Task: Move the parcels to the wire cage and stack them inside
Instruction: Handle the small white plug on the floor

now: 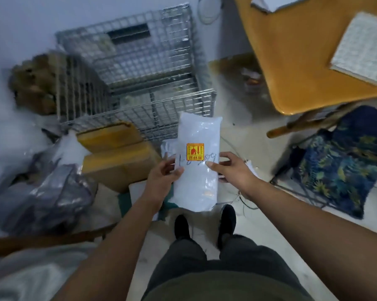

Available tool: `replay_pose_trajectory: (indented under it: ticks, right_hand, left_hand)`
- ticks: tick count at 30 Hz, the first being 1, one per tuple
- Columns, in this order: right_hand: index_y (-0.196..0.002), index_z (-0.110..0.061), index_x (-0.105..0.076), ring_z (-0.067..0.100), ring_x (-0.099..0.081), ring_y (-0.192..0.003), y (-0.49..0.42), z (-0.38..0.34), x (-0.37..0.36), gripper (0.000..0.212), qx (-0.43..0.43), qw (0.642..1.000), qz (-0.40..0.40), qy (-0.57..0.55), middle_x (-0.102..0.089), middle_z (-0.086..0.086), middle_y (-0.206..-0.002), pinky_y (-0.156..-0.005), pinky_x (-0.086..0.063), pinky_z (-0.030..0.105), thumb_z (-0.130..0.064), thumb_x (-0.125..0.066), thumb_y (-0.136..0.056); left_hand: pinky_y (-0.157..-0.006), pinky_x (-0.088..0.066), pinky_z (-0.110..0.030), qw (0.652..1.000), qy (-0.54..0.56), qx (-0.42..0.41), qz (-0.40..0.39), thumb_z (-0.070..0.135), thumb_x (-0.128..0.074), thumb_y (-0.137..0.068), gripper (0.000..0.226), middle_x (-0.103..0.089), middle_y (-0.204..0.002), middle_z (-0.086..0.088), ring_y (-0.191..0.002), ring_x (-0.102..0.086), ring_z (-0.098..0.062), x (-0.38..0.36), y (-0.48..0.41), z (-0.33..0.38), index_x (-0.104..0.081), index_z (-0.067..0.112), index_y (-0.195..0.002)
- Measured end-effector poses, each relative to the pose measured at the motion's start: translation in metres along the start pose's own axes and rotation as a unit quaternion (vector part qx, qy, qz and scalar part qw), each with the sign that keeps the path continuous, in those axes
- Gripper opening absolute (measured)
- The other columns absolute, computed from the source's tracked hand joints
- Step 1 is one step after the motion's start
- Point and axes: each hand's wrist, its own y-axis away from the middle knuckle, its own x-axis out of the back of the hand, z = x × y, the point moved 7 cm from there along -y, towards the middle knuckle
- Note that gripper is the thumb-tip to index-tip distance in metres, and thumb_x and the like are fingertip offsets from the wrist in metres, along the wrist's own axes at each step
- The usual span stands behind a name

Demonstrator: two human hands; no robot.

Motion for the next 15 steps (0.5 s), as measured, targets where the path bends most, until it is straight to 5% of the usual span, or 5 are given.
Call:
replay_pose_trajectory:
  ticks: [7, 10, 13, 15]
  right_hand:
    - [-0.155, -0.025, -0.037, 0.021, -0.070, -0.093, -0.043, -0.060, -0.046, 0.077, 0.043, 0.996, -0.063, 0.047, -0.070, 0.013, -0.123, -0.073, -0.060, 0.030, -0.034, -0.080, -0.091]
    - [-0.157, -0.033, -0.036, 0.026, -0.075, -0.103, -0.057, -0.066, -0.078, 0.078, 0.034, 0.991, -0.103, 0.074, -0.072, 0.008, -0.123, -0.082, -0.064, 0.039, -0.037, -0.079, -0.092]
    - [-0.153, -0.039, -0.040, 0.026, -0.076, -0.103, -0.069, -0.064, -0.114, 0.072, 0.032, 0.986, -0.129, 0.096, -0.073, 0.005, -0.123, -0.093, -0.062, 0.049, -0.038, -0.078, -0.092]
    - [-0.153, -0.042, -0.040, 0.019, -0.079, -0.092, -0.077, -0.060, -0.136, 0.072, 0.026, 0.988, -0.124, 0.083, -0.074, 0.002, -0.118, -0.084, -0.065, 0.044, -0.033, -0.079, -0.093]
  left_hand:
    - [-0.096, -0.060, -0.043, 0.994, 0.053, 0.041, 0.090, 0.022, -0.075, -0.096, 0.037, -0.078, -0.120, 0.005, -0.110, -0.074, -0.020, 0.047, 0.017, -0.025, -0.069, 0.016, -0.132]
    - [-0.098, -0.060, -0.040, 0.992, 0.048, 0.047, 0.103, 0.023, -0.075, -0.096, 0.035, -0.078, -0.117, 0.010, -0.105, -0.075, -0.012, 0.073, 0.020, -0.031, -0.070, 0.020, -0.130]
    - [-0.105, -0.055, -0.047, 0.991, 0.061, 0.056, 0.104, 0.023, -0.074, -0.096, 0.038, -0.075, -0.126, 0.004, -0.116, -0.070, -0.021, 0.103, 0.017, -0.039, -0.069, 0.020, -0.133]
    - [-0.105, -0.055, -0.048, 0.992, 0.064, 0.055, 0.095, 0.023, -0.073, -0.097, 0.034, -0.075, -0.126, 0.004, -0.117, -0.070, -0.022, 0.124, 0.012, -0.046, -0.070, 0.022, -0.131]
